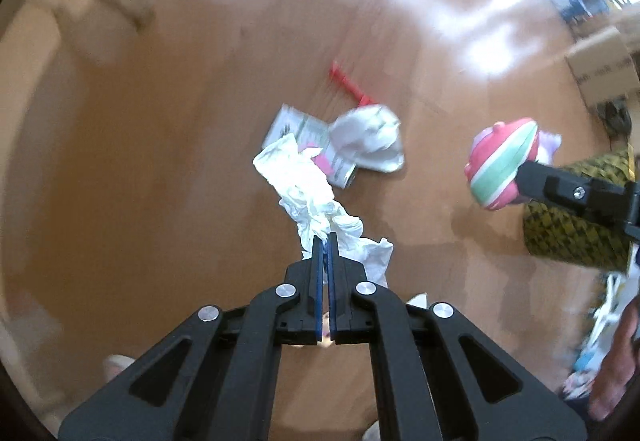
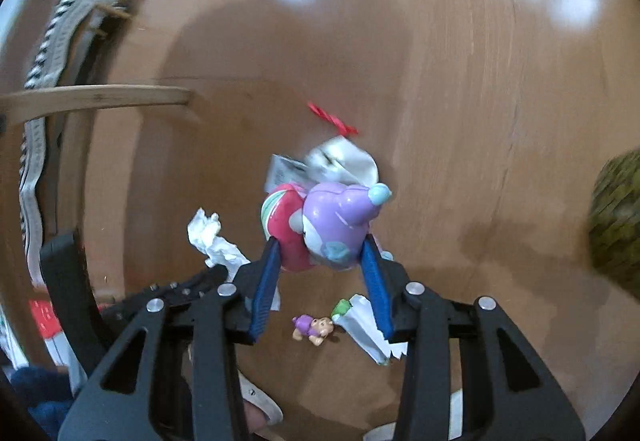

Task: Collect trash
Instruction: 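Lift both held items and carry them toward the wastebasket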

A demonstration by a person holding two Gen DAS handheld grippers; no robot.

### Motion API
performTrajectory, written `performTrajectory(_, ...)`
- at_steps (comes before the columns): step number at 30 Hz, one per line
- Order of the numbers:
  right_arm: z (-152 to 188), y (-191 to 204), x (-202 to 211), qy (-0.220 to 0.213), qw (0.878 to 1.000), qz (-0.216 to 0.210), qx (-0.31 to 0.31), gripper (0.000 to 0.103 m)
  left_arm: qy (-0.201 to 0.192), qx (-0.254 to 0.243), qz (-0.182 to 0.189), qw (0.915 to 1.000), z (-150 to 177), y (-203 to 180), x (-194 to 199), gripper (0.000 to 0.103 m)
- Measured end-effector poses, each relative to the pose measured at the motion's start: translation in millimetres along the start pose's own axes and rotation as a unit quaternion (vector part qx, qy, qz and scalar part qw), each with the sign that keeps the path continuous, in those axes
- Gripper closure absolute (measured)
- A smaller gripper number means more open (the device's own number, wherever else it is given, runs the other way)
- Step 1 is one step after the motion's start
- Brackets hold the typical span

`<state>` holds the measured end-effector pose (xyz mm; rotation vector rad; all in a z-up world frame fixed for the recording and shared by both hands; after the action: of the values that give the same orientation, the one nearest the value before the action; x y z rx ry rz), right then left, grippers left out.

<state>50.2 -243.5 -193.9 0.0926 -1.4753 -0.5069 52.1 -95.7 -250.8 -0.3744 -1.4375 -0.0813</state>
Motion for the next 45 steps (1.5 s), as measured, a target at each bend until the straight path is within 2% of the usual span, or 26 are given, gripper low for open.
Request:
performTrajectory(3, 16.4, 17.6, 58.2, -0.034, 0.999, 0.009, 0.034, 0.062, -0.016, -0.025, -0.019, 0.9994, 5.8, -3.1, 59.8, 0.102)
performTrajectory(7, 49.3, 35.1, 127.9, -0.070, 0.996, 0.019, 0.060, 0.062, -0.041, -0.054, -0.046, 0.9966, 31.1, -2.6, 131.4, 0.102)
performTrajectory(12, 90.5, 27.2, 160.8, -0.079, 0.994, 0.040, 0.056, 0.062, -0.075, -0.075, -0.062, 0.9924, 61.3, -9.8, 179.8, 0.102)
performTrajectory(13, 95.5, 24.3, 163.3, -0.081, 0.995, 0.039, 0.050, 0.062, -0.081, -0.072, -0.062, 0.9921, 65.7, -8.9, 183.0, 0.102)
performTrajectory(17, 107.4, 2.7, 170.3, -0.098, 0.995, 0.001, 0.008, 0.062, -0.084, -0.045, -0.018, 0.9953, 65.6, -19.3, 178.1, 0.102)
performTrajectory(19, 105.4, -2.5, 168.3, -0.105, 0.994, -0.011, -0.010, 0.062, -0.089, -0.049, -0.018, 0.9946, 58.6, -26.2, 179.1, 0.102)
performTrajectory(22, 102.9, -9.3, 172.8, -0.115, 0.993, 0.005, -0.015, 0.062, -0.091, -0.048, -0.016, 0.9945, 53.7, -27.4, 182.0, 0.102)
performTrajectory(28, 97.2, -22.6, 183.6, -0.131, 0.991, 0.012, -0.035, 0.061, -0.092, -0.047, -0.022, 0.9944, 53.3, -29.5, 179.8, 0.102)
performTrajectory(37, 96.2, -50.1, 209.4, -0.160, 0.985, 0.016, -0.064, 0.060, -0.090, -0.085, -0.017, 0.9921, 50.5, -51.6, 174.8, 0.102)
performTrajectory(41, 98.4, -77.9, 229.0, -0.175, 0.980, 0.004, -0.095, 0.060, -0.099, -0.118, -0.021, 0.9879, 43.1, -84.2, 178.6, 0.102)
performTrajectory(45, 102.9, -116.7, 255.9, -0.198, 0.971, 0.000, -0.136, 0.060, -0.100, -0.159, -0.007, 0.9822, 33.0, -148.6, 179.6, 0.102)
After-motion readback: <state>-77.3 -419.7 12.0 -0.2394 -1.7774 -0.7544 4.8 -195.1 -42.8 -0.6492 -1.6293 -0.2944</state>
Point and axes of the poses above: each gripper's, at about its wrist camera, not at the fingertips, and x roughly against the way its jaws point, y to its left, z to its underside, the point moved 8 cm from there along -x, roughly the way its jaws point, and after that the axes turned 12 degrees about y, right-handed, at the moved point
